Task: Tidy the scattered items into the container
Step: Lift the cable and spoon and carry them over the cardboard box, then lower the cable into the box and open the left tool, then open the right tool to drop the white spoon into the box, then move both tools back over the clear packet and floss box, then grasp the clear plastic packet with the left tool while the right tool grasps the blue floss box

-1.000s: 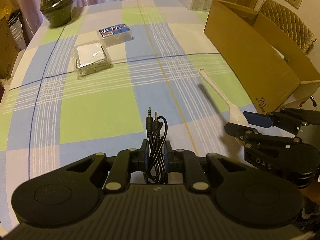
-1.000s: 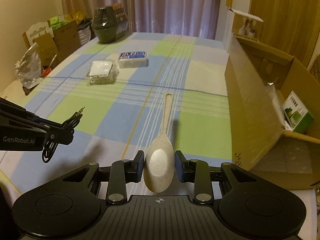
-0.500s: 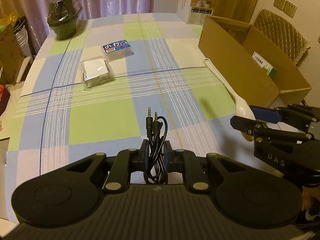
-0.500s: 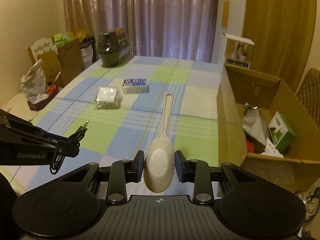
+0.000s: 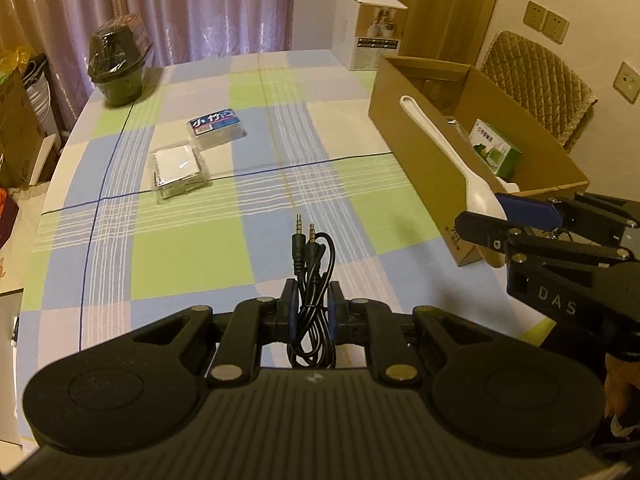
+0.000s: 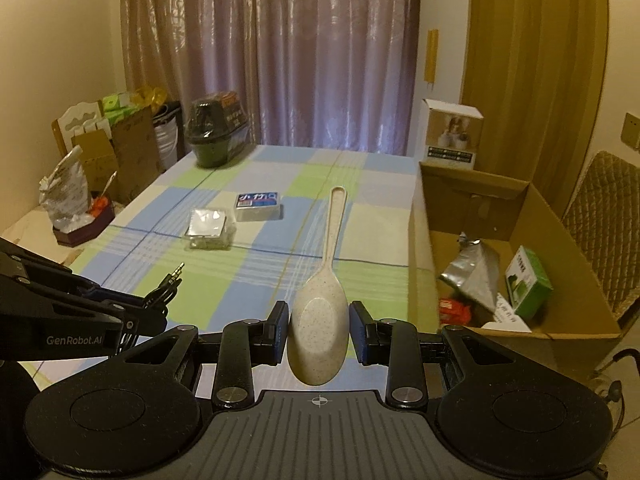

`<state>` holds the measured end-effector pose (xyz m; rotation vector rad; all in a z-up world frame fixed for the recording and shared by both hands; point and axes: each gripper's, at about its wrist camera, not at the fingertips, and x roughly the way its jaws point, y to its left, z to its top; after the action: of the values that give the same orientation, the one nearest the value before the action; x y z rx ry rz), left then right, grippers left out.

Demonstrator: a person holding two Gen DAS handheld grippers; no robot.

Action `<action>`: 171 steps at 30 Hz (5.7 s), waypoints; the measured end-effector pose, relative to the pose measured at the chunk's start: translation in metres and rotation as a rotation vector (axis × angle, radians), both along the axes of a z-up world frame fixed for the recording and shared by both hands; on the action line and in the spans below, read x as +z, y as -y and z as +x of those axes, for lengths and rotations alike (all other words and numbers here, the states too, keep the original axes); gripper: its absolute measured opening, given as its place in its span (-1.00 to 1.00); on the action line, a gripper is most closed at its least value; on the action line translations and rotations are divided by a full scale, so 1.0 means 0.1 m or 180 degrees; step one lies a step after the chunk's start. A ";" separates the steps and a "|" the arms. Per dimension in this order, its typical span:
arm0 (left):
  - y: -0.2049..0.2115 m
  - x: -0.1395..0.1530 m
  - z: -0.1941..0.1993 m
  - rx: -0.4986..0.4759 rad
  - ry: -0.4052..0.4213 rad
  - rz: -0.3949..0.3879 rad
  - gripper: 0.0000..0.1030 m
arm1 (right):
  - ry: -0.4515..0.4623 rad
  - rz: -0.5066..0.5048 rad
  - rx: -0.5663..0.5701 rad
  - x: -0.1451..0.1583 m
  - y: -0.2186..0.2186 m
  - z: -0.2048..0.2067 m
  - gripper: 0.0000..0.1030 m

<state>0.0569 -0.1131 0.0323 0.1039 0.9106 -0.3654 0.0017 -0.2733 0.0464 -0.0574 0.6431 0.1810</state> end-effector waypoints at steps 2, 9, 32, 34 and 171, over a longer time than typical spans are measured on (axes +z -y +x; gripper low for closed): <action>0.04 0.03 -0.02 -0.0016 0.0009 -0.0009 -0.79 | 0.0025 0.0012 -0.0029 0.04 0.06 -0.02 -0.32; 0.24 0.14 -0.01 -0.0100 0.0025 -0.0108 -0.79 | 0.0167 0.0048 -0.0251 0.25 0.39 0.02 -0.32; 2.10 0.38 0.82 -0.0836 0.0011 -0.0634 -0.79 | 0.0206 0.0005 -0.0910 0.34 1.85 0.48 -0.32; 2.18 0.32 0.89 -0.0840 -0.0015 -0.0634 -0.78 | 0.0183 0.0011 -0.0936 0.29 1.91 0.50 -0.32; -0.87 -1.40 2.67 0.0791 -0.0065 0.0057 0.34 | -0.0180 -0.1797 0.3400 -1.35 -1.39 3.79 0.79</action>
<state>0.3239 -0.0263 -0.1072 0.0030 0.9352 -0.1277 0.3809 -0.1339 -0.0890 -0.9516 0.6512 1.0274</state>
